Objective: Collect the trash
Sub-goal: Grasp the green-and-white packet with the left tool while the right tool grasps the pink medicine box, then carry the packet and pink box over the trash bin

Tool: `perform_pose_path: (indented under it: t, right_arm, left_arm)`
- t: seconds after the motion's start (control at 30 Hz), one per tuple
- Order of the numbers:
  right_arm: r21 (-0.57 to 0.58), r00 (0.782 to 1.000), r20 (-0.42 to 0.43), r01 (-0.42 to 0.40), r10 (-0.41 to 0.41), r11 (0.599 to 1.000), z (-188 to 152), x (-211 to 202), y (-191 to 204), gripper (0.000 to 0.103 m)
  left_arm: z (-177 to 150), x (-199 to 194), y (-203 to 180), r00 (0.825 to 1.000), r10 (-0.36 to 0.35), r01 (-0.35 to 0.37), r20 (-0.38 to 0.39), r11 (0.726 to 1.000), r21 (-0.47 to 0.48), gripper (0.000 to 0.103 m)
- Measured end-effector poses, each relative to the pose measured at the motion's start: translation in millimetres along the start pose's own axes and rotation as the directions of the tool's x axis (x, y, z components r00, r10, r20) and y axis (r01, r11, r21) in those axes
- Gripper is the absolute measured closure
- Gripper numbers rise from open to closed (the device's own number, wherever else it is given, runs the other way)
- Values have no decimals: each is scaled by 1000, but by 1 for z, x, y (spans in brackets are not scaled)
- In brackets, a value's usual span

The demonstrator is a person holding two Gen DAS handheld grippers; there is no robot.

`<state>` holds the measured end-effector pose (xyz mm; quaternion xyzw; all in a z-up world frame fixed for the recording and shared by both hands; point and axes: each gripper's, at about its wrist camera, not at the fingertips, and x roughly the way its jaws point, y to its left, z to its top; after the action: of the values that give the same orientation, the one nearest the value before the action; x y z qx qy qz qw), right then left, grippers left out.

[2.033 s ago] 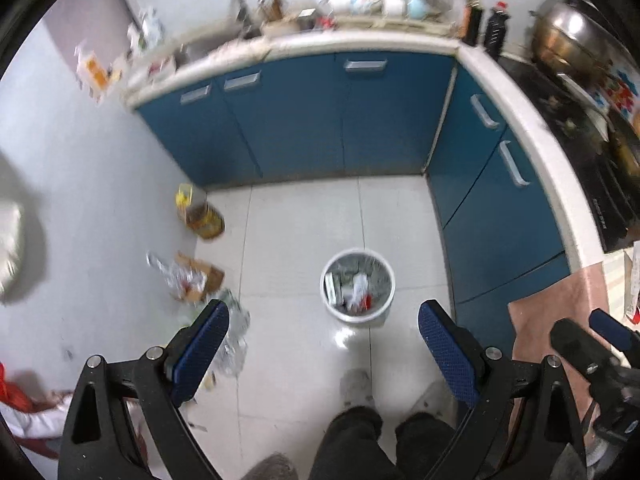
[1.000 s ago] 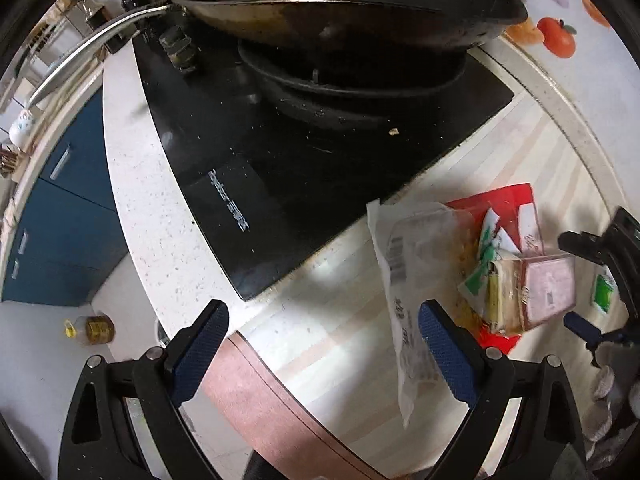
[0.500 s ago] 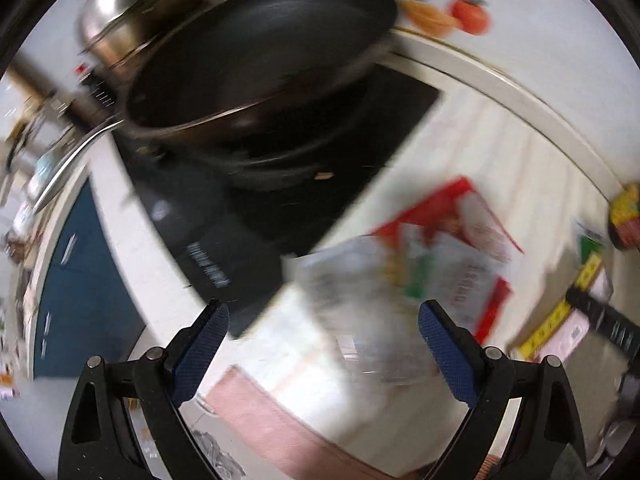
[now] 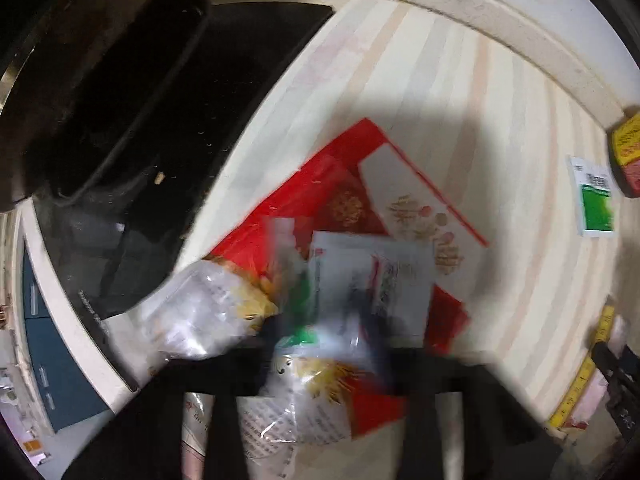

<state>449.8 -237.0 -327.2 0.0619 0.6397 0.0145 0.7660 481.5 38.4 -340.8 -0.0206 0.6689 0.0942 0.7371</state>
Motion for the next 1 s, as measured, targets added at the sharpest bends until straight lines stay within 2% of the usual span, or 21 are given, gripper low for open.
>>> perform_pose_path:
  t: [0.2, 0.3, 0.4, 0.57, 0.67, 0.8, 0.97, 1.0]
  right_arm:
    - [-20, 999, 26, -22, 22, 1000, -7, -7, 6, 38]
    - [-33, 997, 46, -53, 54, 998, 6, -10, -1, 38]
    - [-52, 994, 71, -83, 86, 995, 5, -28, 3, 39]
    - [-106, 982, 112, -142, 153, 984, 8, -60, 24, 39]
    - [-175, 969, 138, -181, 206, 968, 10, -85, 55, 39]
    - [-289, 952, 144, -219, 269, 932, -8, -123, 93, 39]
    - [-441, 935, 122, -250, 334, 862, -45, -147, 178, 39]
    - [-479, 930, 106, -262, 351, 838, -59, -151, 202, 39]
  left_arm:
    - [-10, -30, -7, 998, -17, 17, 55, 1000, -1, 100]
    - [-19, -55, -5, 994, -41, 44, 106, 999, -29, 100]
    - [-32, -89, 8, 984, -65, 76, 168, 995, -58, 100]
    - [-65, -137, 44, 962, -64, 97, 265, 989, -112, 100]
    - [-86, -153, 68, 956, -55, 103, 289, 983, -153, 100]
    - [-124, -164, 110, 947, -25, 106, 319, 965, -240, 100]
    - [-191, -174, 184, 942, 33, 105, 334, 916, -387, 100]
    - [-207, -176, 200, 941, 51, 99, 334, 904, -417, 100]
